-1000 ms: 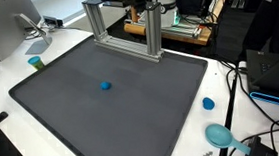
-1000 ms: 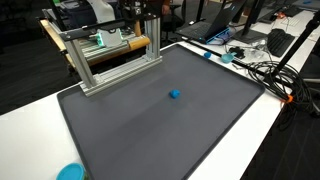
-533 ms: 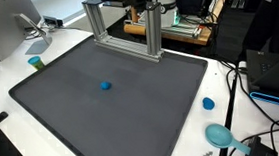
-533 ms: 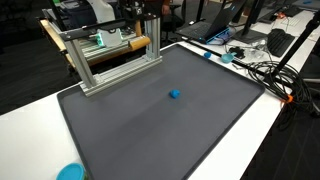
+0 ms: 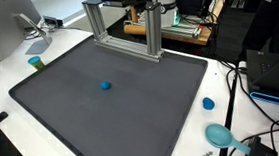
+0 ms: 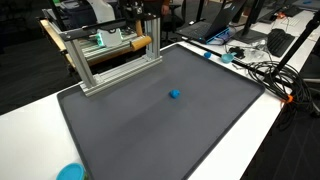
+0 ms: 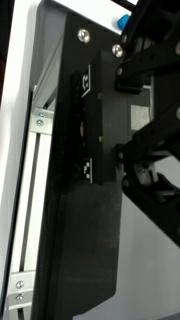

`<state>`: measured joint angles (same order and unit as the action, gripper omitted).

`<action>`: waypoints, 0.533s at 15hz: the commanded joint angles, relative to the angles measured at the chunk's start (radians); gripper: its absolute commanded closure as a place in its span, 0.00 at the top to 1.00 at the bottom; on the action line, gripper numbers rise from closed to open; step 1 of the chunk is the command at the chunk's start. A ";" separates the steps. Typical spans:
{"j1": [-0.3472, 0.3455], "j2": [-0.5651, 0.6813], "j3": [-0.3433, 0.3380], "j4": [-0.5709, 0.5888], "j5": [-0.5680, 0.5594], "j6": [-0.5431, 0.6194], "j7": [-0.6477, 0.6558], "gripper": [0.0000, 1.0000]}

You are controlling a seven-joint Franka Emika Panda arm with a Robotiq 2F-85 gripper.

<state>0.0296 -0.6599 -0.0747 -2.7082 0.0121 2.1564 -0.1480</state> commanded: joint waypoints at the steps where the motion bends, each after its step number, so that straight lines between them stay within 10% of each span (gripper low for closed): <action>1: 0.009 0.035 0.013 0.035 0.047 0.065 0.041 0.22; 8: -0.031 0.237 0.110 0.251 -0.012 0.191 0.225 0.22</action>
<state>0.0237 -0.5452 -0.0069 -2.5979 0.0212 2.3438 0.0048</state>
